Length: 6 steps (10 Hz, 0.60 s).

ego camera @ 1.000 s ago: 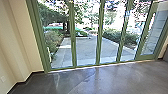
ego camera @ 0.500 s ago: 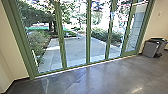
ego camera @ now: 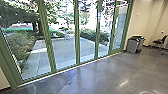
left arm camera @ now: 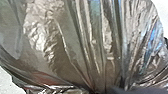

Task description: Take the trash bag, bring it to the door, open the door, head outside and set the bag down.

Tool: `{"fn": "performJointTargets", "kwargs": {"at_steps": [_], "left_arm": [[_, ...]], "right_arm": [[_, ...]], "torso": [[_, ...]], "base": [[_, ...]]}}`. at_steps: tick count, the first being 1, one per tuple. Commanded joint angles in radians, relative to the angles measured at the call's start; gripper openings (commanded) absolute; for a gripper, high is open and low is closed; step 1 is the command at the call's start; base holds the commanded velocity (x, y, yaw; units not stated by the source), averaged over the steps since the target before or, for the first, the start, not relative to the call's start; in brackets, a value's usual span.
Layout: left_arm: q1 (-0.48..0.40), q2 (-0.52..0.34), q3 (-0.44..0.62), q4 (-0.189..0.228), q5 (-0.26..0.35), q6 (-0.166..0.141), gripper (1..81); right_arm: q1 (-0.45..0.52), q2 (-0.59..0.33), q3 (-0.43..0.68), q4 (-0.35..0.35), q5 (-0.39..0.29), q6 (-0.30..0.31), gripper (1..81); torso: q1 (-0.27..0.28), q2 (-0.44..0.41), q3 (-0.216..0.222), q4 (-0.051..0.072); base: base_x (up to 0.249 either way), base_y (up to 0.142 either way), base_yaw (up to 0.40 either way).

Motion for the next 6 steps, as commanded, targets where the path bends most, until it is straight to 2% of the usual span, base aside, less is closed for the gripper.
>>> {"fn": "performJointTargets", "kwargs": {"at_steps": [1, 6], "left_arm": [[-0.048, 0.002, -0.001, 0.006, 0.067, 0.01, 1.0], [-0.048, 0.005, -0.004, 0.006, 0.067, 0.01, 1.0]], "right_arm": [[0.038, -0.003, -0.001, -0.004, -0.07, -0.005, 81.1], [0.038, -0.004, -0.001, -0.004, -0.07, -0.005, 81.1]], "torso": [[0.0, 0.0, 0.0, 0.0], [0.0, 0.0, 0.0, 0.0]], "base": [[0.0, 0.0, -0.325], [0.0, 0.0, -0.32]]}}
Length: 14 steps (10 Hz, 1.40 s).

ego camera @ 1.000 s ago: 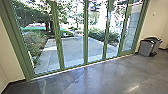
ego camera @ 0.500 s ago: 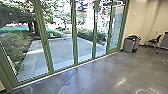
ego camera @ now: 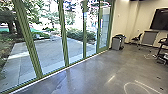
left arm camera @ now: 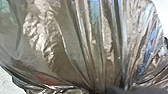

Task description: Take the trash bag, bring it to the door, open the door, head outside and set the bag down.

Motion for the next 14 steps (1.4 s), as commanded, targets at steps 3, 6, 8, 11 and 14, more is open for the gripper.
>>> {"fn": "performJointTargets", "kwargs": {"at_steps": [3, 6, 8, 11, 14], "left_arm": [[-0.049, 0.004, -0.003, 0.007, 0.067, 0.01, 1.0], [-0.048, 0.004, -0.003, 0.007, 0.068, 0.01, 1.0], [-0.048, 0.004, -0.003, 0.007, 0.068, 0.01, 1.0], [-0.048, 0.004, -0.003, 0.007, 0.068, 0.01, 1.0], [-0.048, 0.002, -0.003, 0.005, 0.068, 0.012, 1.0]], "right_arm": [[0.038, -0.003, -0.001, -0.002, -0.07, -0.005, 81.1], [0.036, -0.002, -0.001, -0.002, -0.07, -0.005, 81.1], [0.038, -0.002, -0.001, -0.002, -0.07, -0.003, 81.1], [0.038, -0.002, -0.001, -0.002, -0.07, -0.003, 81.1], [0.038, -0.002, -0.001, -0.002, -0.07, -0.005, 81.1]], "torso": [[0.0, 0.0, 0.0, 0.0], [0.0, 0.0, 0.0, 0.0], [0.0, 0.0, 0.0, 0.0], [0.0, 0.0, 0.0, 0.0], [0.0, 0.0, 0.0, 0.0]], "base": [[0.0, 0.0, -0.306], [0.0, 0.0, -0.245], [0.0, 0.0, -0.194], [0.0, 0.0, -0.131], [0.0, 0.0, -0.028]]}}
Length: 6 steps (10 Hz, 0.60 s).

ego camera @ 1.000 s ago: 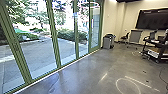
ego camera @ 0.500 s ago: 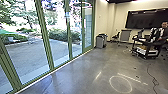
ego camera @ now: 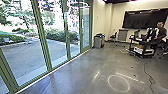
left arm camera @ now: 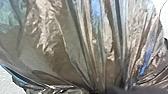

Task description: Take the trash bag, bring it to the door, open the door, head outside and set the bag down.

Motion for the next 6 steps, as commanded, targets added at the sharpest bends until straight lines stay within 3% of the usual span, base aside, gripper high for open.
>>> {"fn": "performJointTargets", "kwargs": {"at_steps": [1, 6], "left_arm": [[-0.046, 0.0, 0.0, 0.005, 0.067, 0.013, 1.0], [-0.046, 0.0, 0.0, 0.002, 0.066, 0.011, 1.0]], "right_arm": [[0.043, -0.003, -0.001, -0.002, -0.07, -0.003, 81.1], [0.041, -0.001, -0.001, -0.004, -0.07, -0.005, 81.1]], "torso": [[0.0, 0.0, 0.0, 0.0], [0.0, 0.0, 0.0, 0.0]], "base": [[0.0, 0.0, 0.0], [0.0, 0.0, 0.0]]}}
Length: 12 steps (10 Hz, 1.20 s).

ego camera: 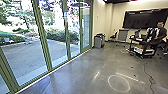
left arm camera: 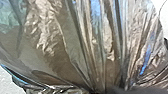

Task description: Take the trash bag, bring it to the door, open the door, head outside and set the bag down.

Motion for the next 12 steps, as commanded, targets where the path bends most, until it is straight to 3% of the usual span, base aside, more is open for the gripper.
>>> {"fn": "performJointTargets", "kwargs": {"at_steps": [1, 6, 12], "left_arm": [[-0.045, 0.0, 0.0, 0.002, 0.066, 0.008, 1.0], [-0.045, 0.001, 0.0, 0.004, 0.066, 0.008, 1.0], [-0.046, 0.003, 0.0, 0.005, 0.066, 0.008, 1.0]], "right_arm": [[0.043, -0.001, -0.001, -0.003, -0.07, -0.005, 81.1], [0.041, -0.001, -0.001, -0.003, -0.07, -0.005, 81.1], [0.041, -0.001, -0.001, -0.003, -0.07, -0.005, 81.1]], "torso": [[0.0, 0.0, 0.0, 0.0], [0.0, 0.0, 0.0, 0.0], [-0.002, -0.002, 0.0, 0.0]], "base": [[0.0, 0.0, 0.0], [0.0, 0.0, 0.0], [0.101, 0.0, 0.0]]}}
